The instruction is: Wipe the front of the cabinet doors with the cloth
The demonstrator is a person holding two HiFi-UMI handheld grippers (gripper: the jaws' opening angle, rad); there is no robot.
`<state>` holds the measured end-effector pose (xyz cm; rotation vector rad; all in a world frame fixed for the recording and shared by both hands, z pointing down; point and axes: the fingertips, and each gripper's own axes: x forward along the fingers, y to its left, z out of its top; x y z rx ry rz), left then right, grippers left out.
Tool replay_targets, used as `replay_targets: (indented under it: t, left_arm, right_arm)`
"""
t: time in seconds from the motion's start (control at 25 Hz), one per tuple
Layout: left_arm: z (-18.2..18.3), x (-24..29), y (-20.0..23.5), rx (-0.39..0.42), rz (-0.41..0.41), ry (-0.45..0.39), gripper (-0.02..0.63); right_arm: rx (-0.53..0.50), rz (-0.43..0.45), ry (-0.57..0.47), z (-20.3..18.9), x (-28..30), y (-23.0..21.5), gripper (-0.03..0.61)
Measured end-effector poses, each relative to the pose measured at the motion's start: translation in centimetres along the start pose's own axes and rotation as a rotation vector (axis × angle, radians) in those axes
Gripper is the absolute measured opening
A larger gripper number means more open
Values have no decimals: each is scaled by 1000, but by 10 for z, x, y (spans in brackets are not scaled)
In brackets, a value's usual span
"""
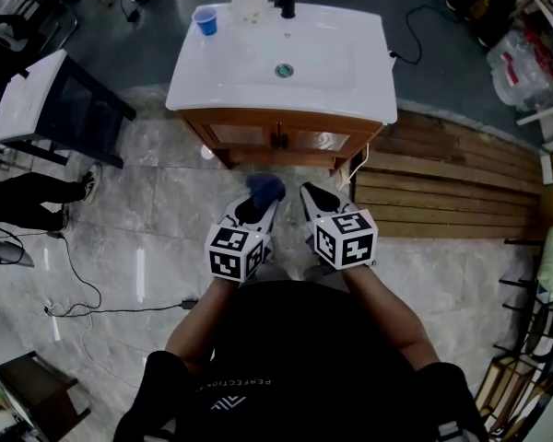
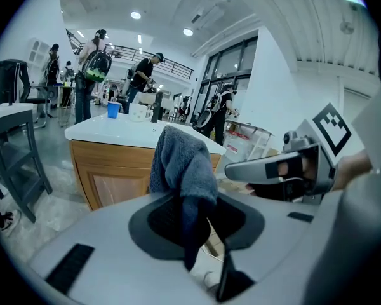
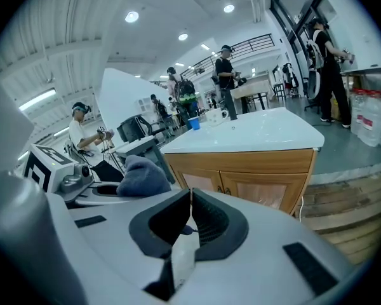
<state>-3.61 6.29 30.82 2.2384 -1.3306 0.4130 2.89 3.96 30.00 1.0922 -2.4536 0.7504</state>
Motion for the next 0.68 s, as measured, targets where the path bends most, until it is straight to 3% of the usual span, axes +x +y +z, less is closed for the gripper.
replay_targets:
  t: [0.68]
  left_arm:
    - [0, 4, -6, -2, -20, 3, 104]
  right_arm:
    - [21, 13, 17, -8, 1, 3, 40]
